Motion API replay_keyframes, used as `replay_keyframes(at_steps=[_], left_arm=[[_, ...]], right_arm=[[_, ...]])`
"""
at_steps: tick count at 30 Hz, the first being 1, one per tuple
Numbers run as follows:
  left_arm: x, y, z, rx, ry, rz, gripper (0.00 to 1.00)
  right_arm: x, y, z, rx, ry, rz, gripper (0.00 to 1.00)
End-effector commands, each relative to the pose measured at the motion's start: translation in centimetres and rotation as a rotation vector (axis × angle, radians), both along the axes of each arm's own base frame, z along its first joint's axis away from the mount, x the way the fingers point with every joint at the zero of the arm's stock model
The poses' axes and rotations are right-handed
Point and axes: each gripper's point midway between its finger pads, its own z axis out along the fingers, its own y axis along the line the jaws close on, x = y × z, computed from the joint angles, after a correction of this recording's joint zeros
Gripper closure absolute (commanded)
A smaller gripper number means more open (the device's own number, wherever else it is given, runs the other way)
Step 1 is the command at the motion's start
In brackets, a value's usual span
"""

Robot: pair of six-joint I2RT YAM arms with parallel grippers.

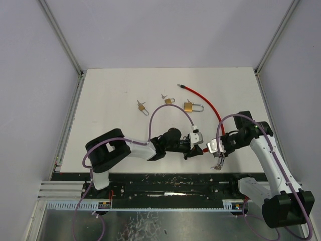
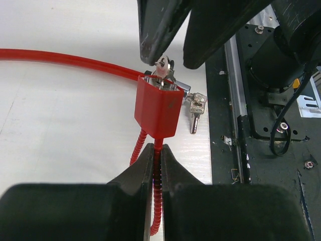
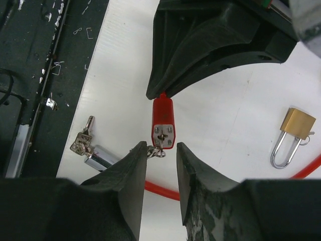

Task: Lock with the key
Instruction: Lock the lock.

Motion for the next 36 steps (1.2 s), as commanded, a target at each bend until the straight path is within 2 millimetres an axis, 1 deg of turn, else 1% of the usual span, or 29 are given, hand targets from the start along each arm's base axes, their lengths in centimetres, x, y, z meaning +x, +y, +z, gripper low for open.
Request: replay_keyframes(at_steps=[1,7,12,15,23,25,28,32,36], left_arm=[[0.3,-0.5,1.4,-0.05,-0.038,-0.014,1.0],[0.3,-0.5,1.3,-0.046,-0.036,-0.015,1.0],[0.2,-0.5,1.2,-0.044,-0.034,-0.017,1.0],[0.2,-0.6,1.3,-0.045,-0.033,-0.021,1.0],[0.2,-0.6,1.2,-0.044,-0.033,-0.025,1.0],[0.2,-0.6,1.2,-0.044,-0.034,-0.024,1.0],[0.2,-0.6,1.2,-0.042,-0.033,-0.025,1.0],[0.1,-0.6,1.1,-0.04,-0.03,-0.027,1.0],[0.2,-0.6,1.1,-0.04,-0.023,-0.035,1.0]], right_arm=[[0.8,0.3,0.5,0.01,-0.006,-0.009,0.65],[0.5,-0.2,-0.6,-0.024,0.006,0.015,0.69],[0.5,-0.2,-1.0,-0.028,0.018,0.03,0.73],[0.6,-0.2,-1.2,-0.032,0.022,0.039,0.77],[0.3,-0.2,-1.6,-0.034,0.03,0.067,0.8],[0.1,-0.2,-1.7,-0.035,0.034,0.074,0.85],[-0.1,-0.2,-1.6,-0.037,0.025,0.099,0.99],[0.0,-0.5,-1.2,-0.053,-0.042,0.119,1.0],[0.6,-1.4,0.1,-0.112,-0.135,0.122,1.0]])
